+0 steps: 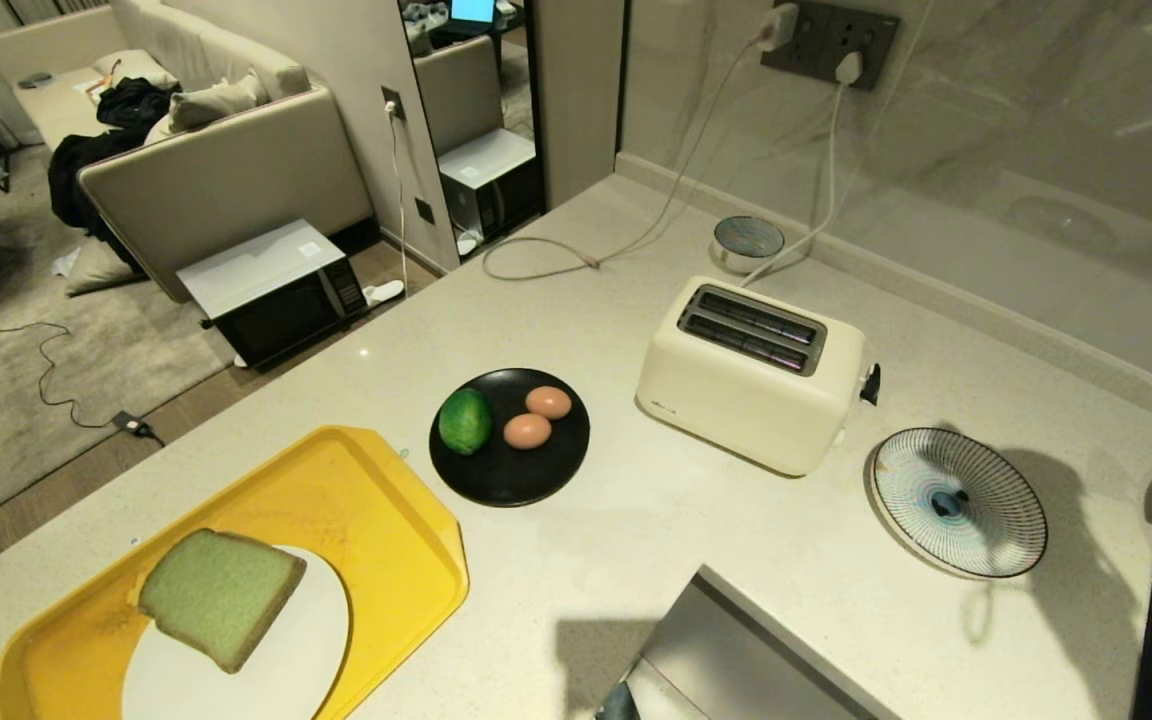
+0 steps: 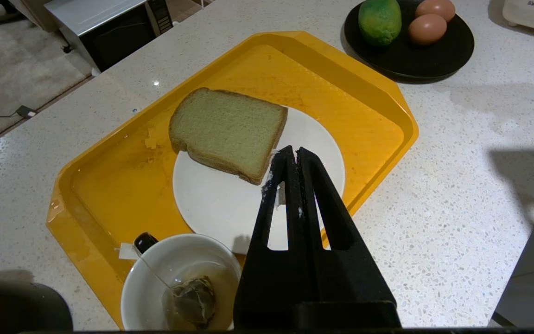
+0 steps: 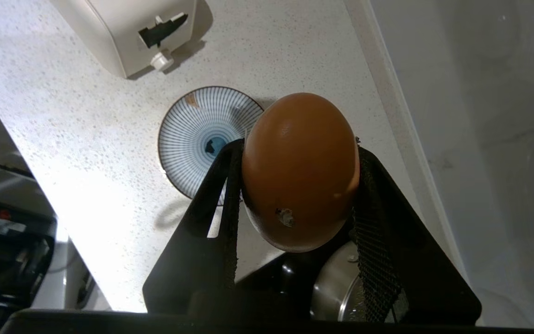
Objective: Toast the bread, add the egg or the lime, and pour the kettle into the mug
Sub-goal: Put the egg in the bowl
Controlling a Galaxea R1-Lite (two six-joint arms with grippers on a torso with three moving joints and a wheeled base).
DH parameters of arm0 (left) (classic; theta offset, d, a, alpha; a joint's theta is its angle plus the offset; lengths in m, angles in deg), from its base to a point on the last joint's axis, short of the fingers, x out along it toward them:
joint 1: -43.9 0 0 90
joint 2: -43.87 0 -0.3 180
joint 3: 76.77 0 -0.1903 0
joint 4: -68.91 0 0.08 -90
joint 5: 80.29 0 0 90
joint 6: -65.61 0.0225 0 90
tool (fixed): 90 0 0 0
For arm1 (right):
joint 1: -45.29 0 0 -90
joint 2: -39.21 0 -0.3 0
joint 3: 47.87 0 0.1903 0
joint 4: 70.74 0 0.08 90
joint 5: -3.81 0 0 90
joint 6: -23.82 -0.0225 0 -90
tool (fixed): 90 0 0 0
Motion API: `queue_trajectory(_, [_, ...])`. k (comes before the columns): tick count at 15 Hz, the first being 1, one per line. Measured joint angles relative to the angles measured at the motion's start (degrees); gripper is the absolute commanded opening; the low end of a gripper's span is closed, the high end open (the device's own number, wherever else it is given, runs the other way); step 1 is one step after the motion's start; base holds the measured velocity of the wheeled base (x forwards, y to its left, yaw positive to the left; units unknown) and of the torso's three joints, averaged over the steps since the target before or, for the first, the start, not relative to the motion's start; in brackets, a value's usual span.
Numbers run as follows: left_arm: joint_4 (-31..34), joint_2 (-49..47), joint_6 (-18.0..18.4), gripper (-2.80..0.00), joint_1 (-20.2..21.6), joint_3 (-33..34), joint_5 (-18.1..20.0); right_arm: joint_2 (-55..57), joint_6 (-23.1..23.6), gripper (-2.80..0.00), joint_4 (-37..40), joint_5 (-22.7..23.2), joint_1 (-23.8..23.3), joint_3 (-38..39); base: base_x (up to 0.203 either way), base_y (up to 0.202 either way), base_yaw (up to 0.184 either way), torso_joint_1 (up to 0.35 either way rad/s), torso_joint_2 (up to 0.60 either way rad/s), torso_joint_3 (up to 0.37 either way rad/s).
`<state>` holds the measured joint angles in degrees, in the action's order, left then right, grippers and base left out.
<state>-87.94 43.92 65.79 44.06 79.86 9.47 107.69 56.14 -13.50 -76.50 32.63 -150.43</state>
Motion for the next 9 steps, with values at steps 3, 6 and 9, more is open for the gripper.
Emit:
queue_trajectory(3, [-0.02,0.0,0.0,-2.8,0.0,0.0,0.0,-0.65,-2.43,-2.8,-0.02,-0.19,0.0,0.01,0.0,0.0,0.0,0.0,0.0,0.0])
queue_trajectory(6, [-0.02,0.0,0.0,-2.8,0.0,0.0,0.02,-0.7,-3.41,-2.8,-0.05,-0.44,0.0,-0.3,0.0,0.0,0.0,0.0,0.0,0.0])
queue_trajectory(9, [-0.02,0.0,0.0,-2.8,0.0,0.0,0.0,-0.73,-3.47,-2.8,-0.05,-0.4,0.0,-0.2,0.0,0.0,0.0,0.0,0.0,0.0])
